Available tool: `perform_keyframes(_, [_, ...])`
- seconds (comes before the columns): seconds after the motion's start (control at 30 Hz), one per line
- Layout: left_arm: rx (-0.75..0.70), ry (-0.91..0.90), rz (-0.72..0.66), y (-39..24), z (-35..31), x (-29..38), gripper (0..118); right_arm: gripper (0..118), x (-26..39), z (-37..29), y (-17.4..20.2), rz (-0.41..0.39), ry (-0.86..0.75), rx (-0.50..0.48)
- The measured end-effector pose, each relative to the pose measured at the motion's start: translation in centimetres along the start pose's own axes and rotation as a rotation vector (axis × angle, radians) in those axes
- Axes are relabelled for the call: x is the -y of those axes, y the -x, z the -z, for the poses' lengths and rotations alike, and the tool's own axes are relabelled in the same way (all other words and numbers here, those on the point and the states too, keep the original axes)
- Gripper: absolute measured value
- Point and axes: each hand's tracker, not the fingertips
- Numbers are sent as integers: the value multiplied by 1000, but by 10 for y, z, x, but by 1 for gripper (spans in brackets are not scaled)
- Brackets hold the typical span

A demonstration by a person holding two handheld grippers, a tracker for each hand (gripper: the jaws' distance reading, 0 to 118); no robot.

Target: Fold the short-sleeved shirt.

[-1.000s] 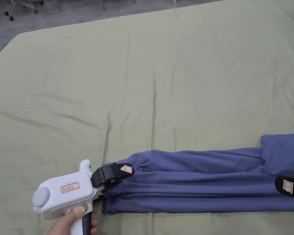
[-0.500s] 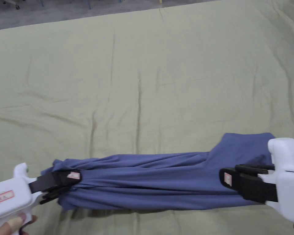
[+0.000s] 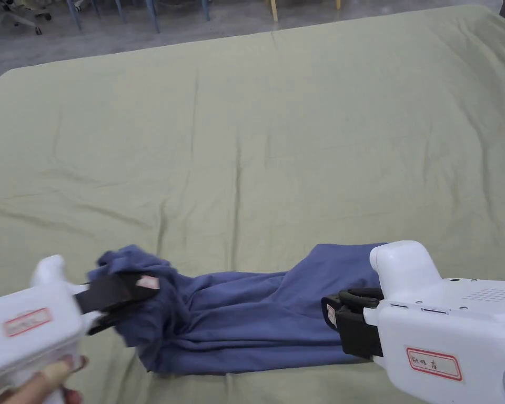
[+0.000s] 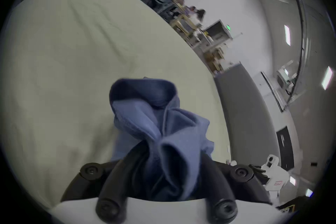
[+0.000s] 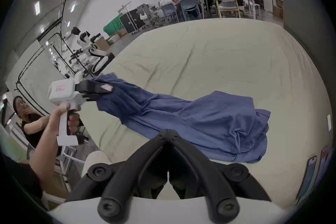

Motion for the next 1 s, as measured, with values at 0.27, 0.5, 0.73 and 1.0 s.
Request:
perform_keyframes(0.27, [-248,259,254,-50,182,83,10,2,19,-50,-20,9,-18,72])
perform_keyframes(0.5, [-79,132,82,-50,122,63,118,2,40,-58,-37,55,-2,45])
perform_keyframes(0.73, [-503,-86,291,-39,71,47,0,2,41,-59,-41,84,-21,1])
perform_keyframes(1.0, [-353,245,541,-107,213,137,0,2,43,-75,-48,98,-32,45])
